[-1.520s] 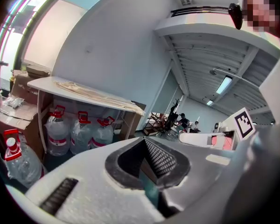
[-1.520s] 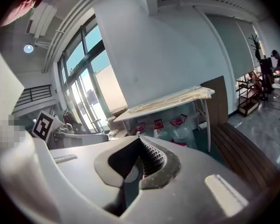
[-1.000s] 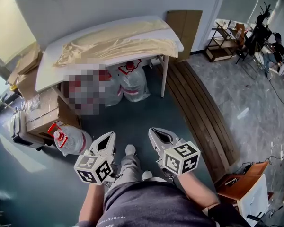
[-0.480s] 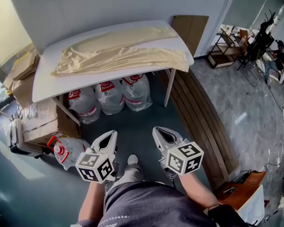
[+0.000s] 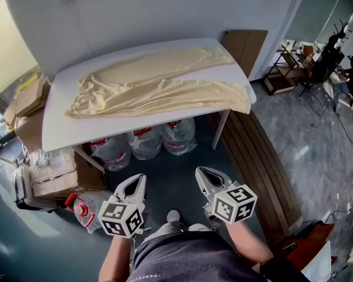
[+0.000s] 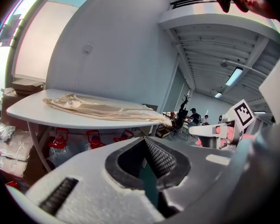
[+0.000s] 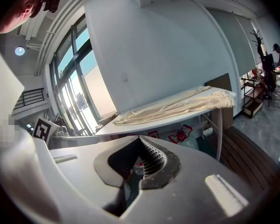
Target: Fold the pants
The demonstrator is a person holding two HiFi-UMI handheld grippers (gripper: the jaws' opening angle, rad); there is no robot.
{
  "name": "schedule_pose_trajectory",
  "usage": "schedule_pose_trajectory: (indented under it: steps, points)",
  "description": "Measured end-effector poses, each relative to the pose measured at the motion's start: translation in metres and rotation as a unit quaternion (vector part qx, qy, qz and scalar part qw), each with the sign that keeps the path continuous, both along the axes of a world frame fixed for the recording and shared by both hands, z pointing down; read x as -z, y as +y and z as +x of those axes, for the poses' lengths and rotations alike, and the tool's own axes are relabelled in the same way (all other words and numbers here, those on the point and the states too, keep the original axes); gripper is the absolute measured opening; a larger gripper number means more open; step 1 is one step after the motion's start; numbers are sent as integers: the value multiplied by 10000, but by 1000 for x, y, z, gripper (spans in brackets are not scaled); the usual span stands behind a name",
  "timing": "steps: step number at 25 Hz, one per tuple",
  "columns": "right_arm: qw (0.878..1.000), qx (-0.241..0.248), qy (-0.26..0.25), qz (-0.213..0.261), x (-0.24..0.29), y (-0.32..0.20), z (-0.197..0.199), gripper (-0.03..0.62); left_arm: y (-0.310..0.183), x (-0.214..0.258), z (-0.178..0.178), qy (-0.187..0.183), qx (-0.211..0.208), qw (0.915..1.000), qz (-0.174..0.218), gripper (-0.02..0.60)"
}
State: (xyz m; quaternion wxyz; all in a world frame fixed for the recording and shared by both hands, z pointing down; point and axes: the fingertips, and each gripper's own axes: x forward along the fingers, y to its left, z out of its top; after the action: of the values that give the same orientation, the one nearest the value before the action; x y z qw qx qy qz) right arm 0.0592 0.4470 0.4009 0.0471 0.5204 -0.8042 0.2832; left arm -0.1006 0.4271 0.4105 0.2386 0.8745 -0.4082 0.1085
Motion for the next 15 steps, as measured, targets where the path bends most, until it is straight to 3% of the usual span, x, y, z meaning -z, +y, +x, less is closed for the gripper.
schedule_pose_trajectory:
  steps: [8, 12, 15]
  points:
    - [9998, -43, 129, -155, -8, -37, 2, -3, -40, -16, -3, -63, -140, 9998, -80, 0]
    - [9997, -34, 187, -180, -12, -59, 11, -3, -61, -17, 3, 139, -69, 9999, -26, -2]
    - [9995, 37, 240, -195, -15, -80, 19, -3, -80, -22, 5, 9, -7, 10000, -12, -2]
